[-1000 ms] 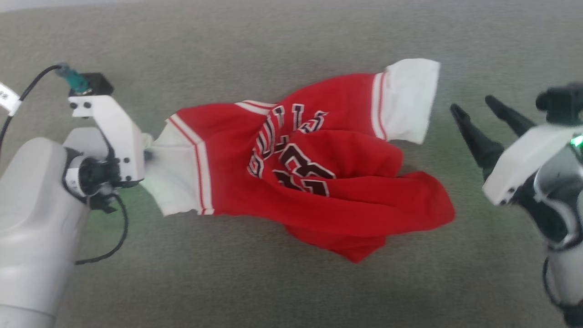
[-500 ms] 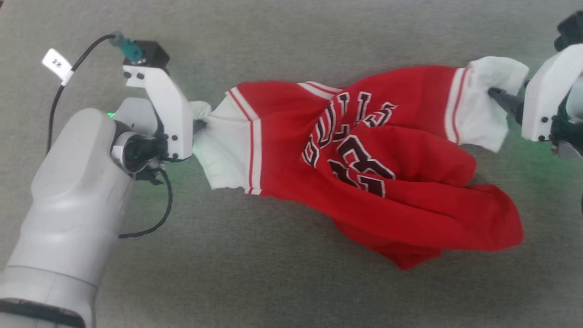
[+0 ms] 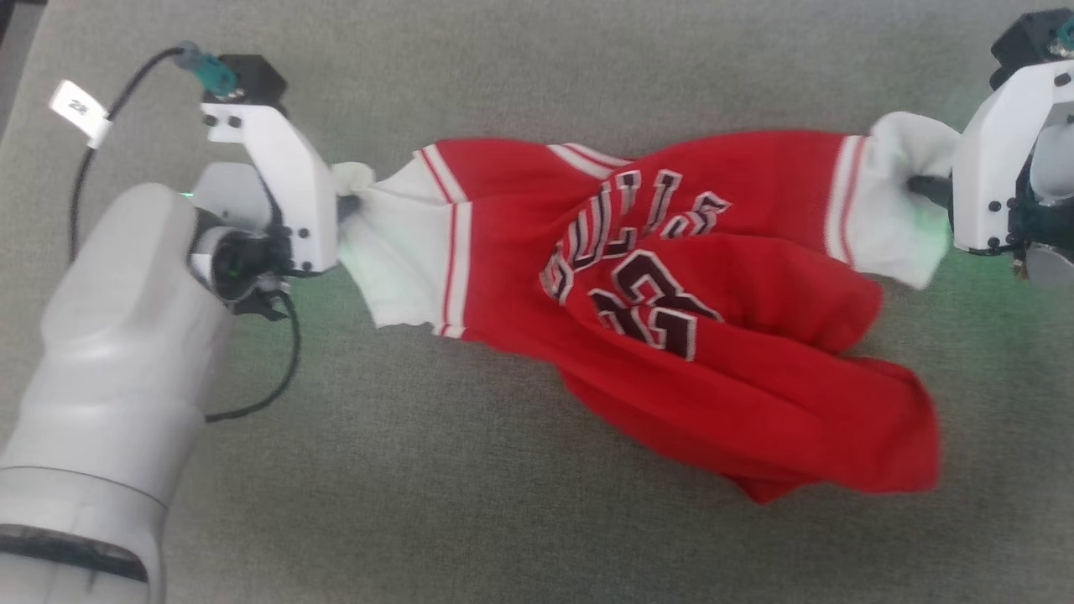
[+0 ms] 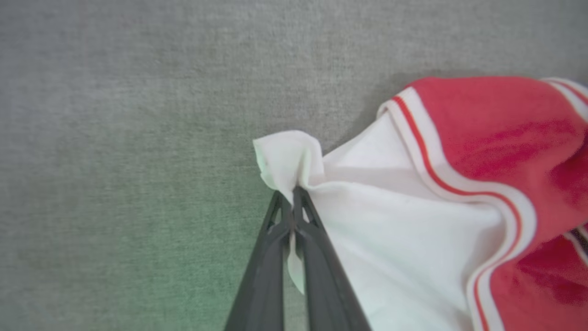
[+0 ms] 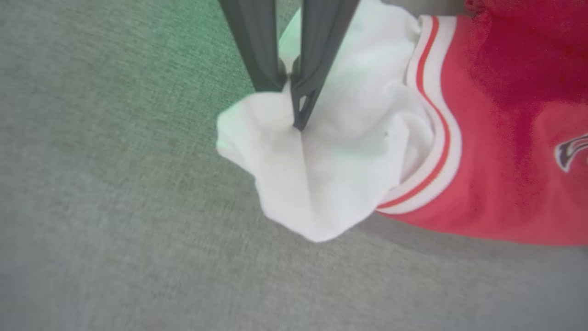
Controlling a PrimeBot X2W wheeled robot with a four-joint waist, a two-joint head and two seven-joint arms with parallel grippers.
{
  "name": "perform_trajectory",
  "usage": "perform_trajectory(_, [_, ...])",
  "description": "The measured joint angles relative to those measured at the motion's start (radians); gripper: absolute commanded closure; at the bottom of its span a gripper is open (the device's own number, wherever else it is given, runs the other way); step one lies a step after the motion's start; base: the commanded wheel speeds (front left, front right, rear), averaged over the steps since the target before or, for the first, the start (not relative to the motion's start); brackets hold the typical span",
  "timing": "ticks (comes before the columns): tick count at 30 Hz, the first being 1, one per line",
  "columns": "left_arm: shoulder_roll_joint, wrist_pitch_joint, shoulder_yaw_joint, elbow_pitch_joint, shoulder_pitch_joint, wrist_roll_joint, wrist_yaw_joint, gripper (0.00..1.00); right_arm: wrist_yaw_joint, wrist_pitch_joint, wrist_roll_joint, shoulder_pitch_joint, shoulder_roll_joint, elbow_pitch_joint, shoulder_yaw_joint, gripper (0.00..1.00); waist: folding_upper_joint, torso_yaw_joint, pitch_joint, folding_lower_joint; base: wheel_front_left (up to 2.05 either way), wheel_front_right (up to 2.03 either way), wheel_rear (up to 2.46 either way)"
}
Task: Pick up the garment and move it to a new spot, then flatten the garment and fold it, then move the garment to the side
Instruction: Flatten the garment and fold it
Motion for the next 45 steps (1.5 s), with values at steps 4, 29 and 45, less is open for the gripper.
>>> perform_trajectory(4, [0.034,-0.014,-0.009,-0.015,-0.027,0.006,-0.002,1.0,0.0,-0.037,0.041,-0.009,-0.027,-0.038,0.012,1.0,0.0,-0.017,-0.037,0.0,0.0,0.0,0.0])
perform_trajectory(29, [0.185,0.001,-0.031,-0.23,-0.174,-0.022,-0.009,1.0,0.0,-0.189,0.145,-0.108,-0.123,-0.204,0.049,1.0,0.0,-0.151,-0.366,0.0,0.0,0.0,0.0])
perform_trajectory(45, [0.215,-0.052,-0.043,-0.268,-0.227,-0.04,-0.009,1.0,0.0,-0.233,0.15,-0.168,-0.123,-0.219,0.049,1.0,0.0,-0.192,-0.403,0.0,0.0,0.0,0.0])
